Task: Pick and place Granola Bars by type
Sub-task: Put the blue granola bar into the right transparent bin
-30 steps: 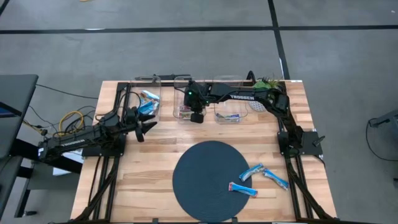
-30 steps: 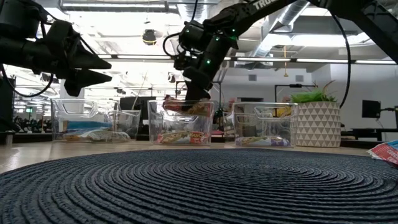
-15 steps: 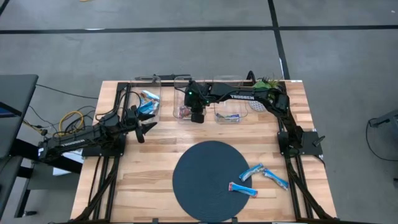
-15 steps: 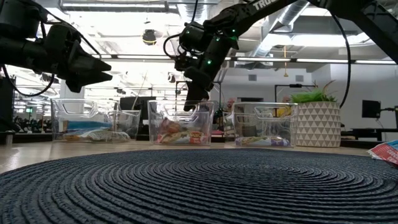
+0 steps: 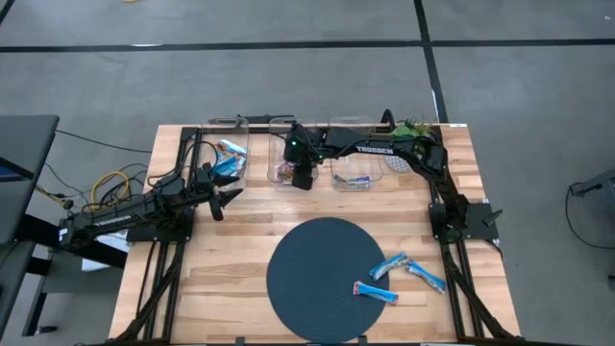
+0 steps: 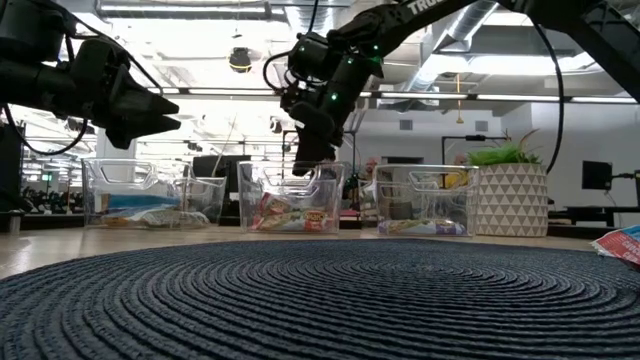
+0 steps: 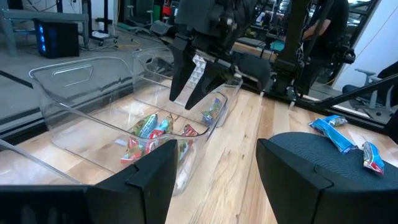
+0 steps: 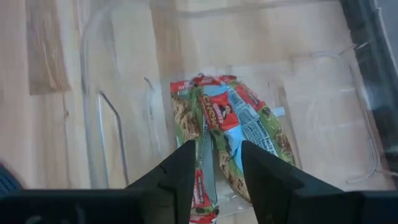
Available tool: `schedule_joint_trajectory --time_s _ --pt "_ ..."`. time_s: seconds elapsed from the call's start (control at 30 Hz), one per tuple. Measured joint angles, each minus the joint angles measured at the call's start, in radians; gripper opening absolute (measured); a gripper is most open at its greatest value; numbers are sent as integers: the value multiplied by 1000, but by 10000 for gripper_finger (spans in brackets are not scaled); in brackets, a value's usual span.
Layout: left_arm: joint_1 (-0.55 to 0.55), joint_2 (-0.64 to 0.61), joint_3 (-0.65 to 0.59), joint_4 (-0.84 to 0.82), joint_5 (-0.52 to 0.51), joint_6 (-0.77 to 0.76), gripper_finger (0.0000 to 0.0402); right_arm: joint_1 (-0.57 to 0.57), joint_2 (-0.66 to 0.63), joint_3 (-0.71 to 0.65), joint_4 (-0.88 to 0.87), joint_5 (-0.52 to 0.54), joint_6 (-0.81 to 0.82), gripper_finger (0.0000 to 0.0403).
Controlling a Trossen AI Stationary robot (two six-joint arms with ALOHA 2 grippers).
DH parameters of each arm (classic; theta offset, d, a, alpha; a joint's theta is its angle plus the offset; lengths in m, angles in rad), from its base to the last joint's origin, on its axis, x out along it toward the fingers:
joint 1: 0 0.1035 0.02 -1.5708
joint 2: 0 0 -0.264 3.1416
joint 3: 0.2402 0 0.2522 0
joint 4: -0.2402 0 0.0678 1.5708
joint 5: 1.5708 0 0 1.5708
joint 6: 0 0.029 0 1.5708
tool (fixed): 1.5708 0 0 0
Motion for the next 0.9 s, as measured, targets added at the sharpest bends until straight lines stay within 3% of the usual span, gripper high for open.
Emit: schedule_joint_trajectory --time_s 0.53,0.67,0.9 --pt "0 0 0 0 10 0 211 43 -146 13 -34 -27 129 123" --pt "0 0 0 0 10 2 211 58 -231 -98 4 -39 136 123" --pt "0 0 0 0 10 1 211 134 -454 -415 145 -43 217 123"
